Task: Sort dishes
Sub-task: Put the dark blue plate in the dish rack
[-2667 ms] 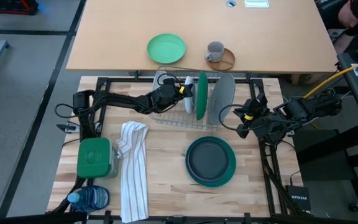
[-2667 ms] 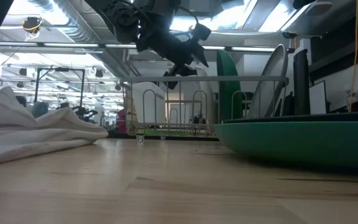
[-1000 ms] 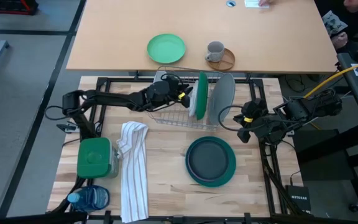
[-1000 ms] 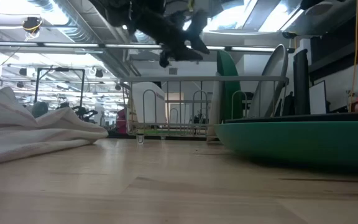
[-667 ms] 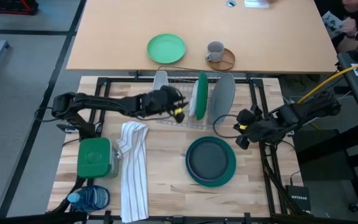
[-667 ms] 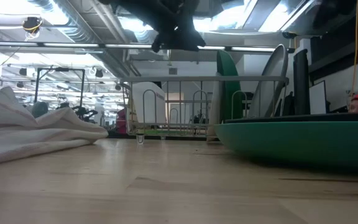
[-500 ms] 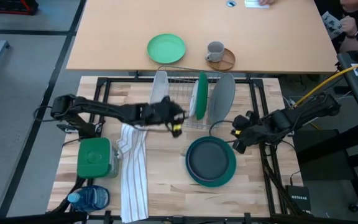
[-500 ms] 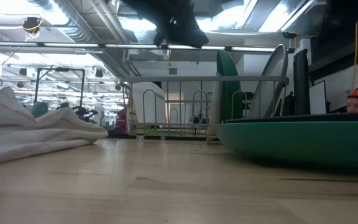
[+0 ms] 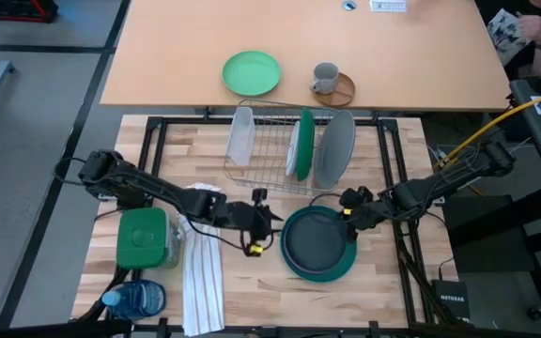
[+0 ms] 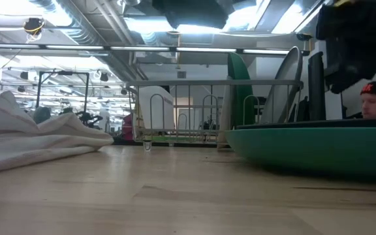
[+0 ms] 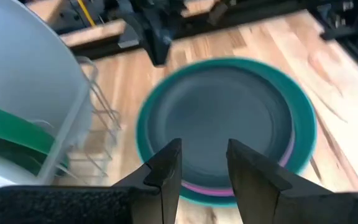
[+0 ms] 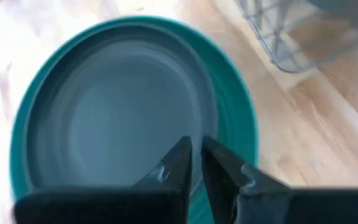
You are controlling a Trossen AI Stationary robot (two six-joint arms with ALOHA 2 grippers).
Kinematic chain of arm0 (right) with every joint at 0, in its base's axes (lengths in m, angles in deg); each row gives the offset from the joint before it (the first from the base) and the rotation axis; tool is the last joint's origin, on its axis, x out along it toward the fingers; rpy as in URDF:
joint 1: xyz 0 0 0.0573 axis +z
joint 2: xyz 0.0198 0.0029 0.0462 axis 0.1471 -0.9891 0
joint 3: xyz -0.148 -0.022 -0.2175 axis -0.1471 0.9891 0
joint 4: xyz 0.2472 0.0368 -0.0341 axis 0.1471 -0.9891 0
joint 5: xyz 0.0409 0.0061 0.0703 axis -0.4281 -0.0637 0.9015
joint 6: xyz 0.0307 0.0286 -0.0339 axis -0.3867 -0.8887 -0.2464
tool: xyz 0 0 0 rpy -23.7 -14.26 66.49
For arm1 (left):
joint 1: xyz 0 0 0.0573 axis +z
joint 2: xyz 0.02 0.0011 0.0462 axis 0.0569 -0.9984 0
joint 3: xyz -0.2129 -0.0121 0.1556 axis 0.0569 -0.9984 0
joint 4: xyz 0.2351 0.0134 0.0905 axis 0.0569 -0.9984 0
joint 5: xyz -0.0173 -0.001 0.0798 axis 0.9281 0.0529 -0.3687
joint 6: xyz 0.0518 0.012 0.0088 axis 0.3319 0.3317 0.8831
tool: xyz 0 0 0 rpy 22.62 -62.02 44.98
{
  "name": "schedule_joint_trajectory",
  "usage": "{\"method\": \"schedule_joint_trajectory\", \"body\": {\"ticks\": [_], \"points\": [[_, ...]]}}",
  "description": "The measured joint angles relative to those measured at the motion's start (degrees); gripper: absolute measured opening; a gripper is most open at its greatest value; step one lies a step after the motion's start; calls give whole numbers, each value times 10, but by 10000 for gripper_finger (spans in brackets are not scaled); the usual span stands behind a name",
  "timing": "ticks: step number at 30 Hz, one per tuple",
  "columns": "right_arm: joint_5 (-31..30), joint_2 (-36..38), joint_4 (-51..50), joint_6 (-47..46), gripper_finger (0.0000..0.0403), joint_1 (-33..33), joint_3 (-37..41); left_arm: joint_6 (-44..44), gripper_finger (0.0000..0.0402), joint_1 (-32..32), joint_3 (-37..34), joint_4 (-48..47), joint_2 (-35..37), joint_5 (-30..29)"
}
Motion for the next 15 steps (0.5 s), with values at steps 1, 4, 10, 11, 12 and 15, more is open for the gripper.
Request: {"method": "schedule_joint_trajectory", "body": {"ticks": [1,4,10,11,12,15], "points": [[-1,0,-2,-21,42,0,3,0,118,-2,0,-2,-8,0],[2,0,-10,-65,42,0,7,-1,117,-6,0,-1,-32,0],[15,-3,-14,-125,42,0,7,-2,118,-6,0,0,-80,0],[18,-6,-14,-130,42,0,7,-2,118,-6,0,1,-86,0],[20,-10,-14,-138,42,0,7,-2,118,-6,0,5,-92,0],[34,-31,-14,-154,42,0,7,-2,118,-9,0,18,-104,0]]}}
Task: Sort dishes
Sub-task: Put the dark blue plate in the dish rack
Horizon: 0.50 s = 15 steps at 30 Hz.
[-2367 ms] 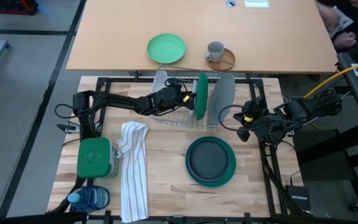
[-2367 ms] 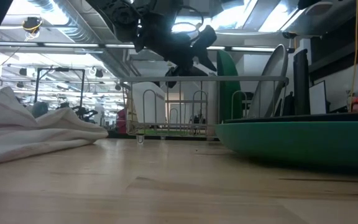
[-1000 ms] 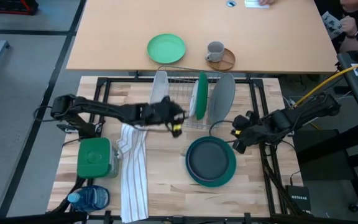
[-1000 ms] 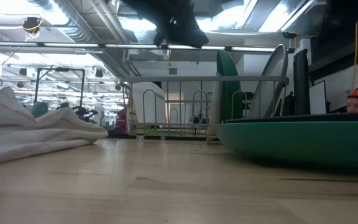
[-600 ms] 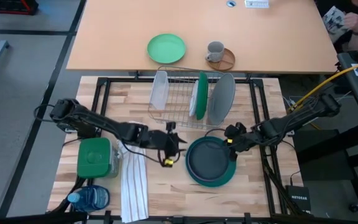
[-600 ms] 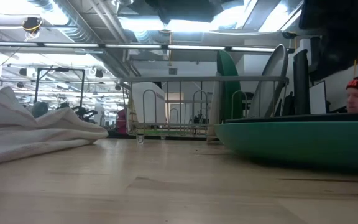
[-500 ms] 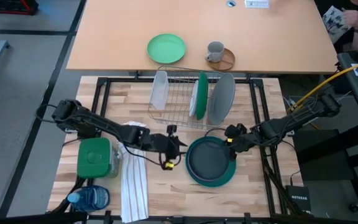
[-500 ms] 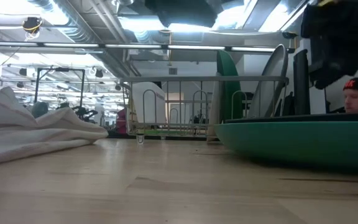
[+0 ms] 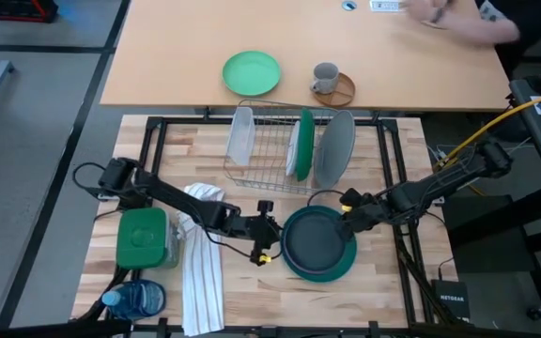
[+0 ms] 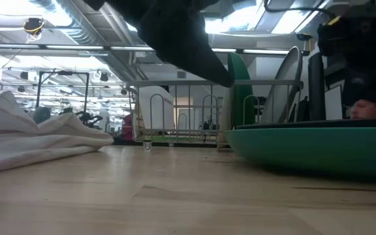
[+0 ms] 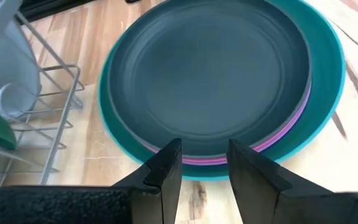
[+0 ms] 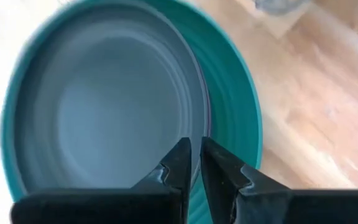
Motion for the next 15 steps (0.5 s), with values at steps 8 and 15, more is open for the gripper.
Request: {"method": "schedule_joint_trajectory", "body": {"ticks": [8,15], "points": [[13,-65,8,-6,42,0,0,1,118,-1,0,13,-4,2],[19,-93,20,-6,42,0,-1,1,117,-1,0,11,-4,2]]}}
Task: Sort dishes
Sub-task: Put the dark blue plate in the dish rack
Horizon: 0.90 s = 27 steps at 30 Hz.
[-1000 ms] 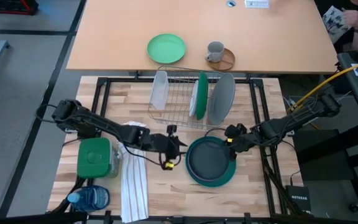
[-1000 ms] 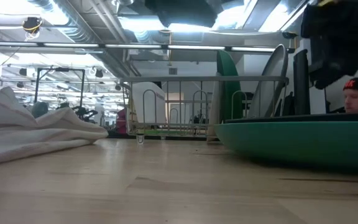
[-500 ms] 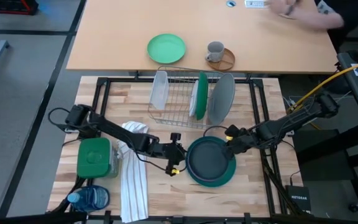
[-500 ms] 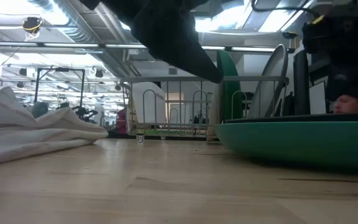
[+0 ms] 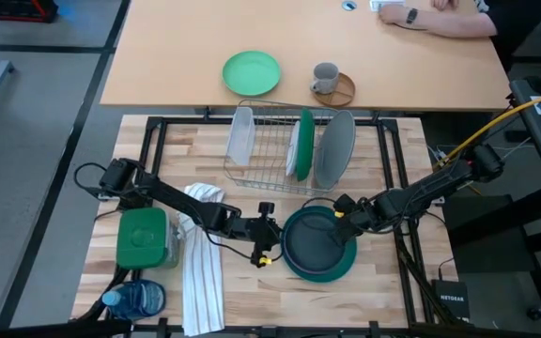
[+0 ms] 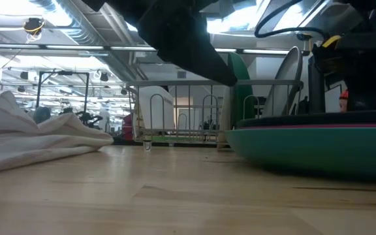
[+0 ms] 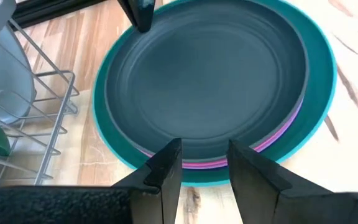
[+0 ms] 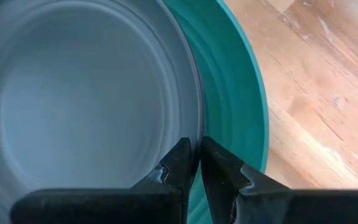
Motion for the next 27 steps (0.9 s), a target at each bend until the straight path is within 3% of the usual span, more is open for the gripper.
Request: {"method": "schedule_joint_trajectory", "body": {"ticks": [9,15,27], "points": [[0,-5,3,-1,41,0,0,0,117,0,0,0,0,0],[-11,-5,16,1,10,0,0,0,117,0,0,0,0,0],[-14,-3,15,-13,8,0,0,4,117,0,0,0,0,0]]}}
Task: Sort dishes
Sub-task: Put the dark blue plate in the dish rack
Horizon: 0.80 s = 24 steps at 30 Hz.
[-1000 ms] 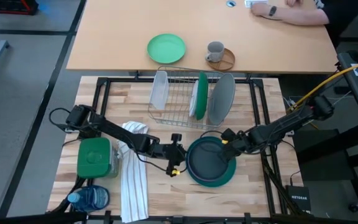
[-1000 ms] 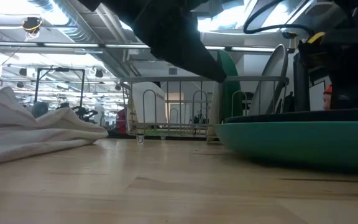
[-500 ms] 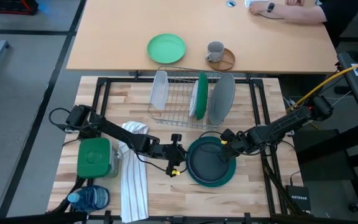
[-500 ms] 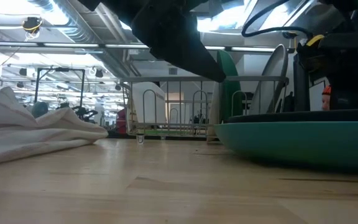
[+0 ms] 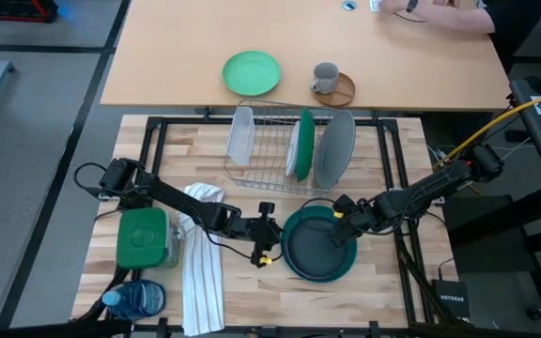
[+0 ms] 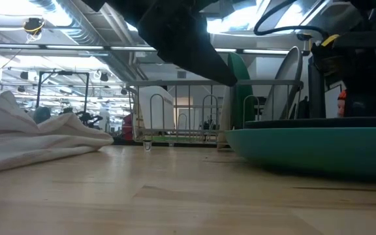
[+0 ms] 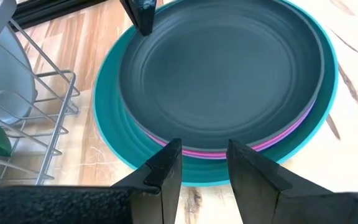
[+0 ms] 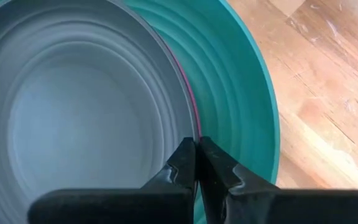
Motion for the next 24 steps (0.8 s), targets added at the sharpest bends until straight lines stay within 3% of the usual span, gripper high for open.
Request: {"method": "schedule_joint_trajectory", "body": {"ticks": [24], "points": [[33,58,55,-20,9,0,0,277,117,-38,0,28,1,25]]}}
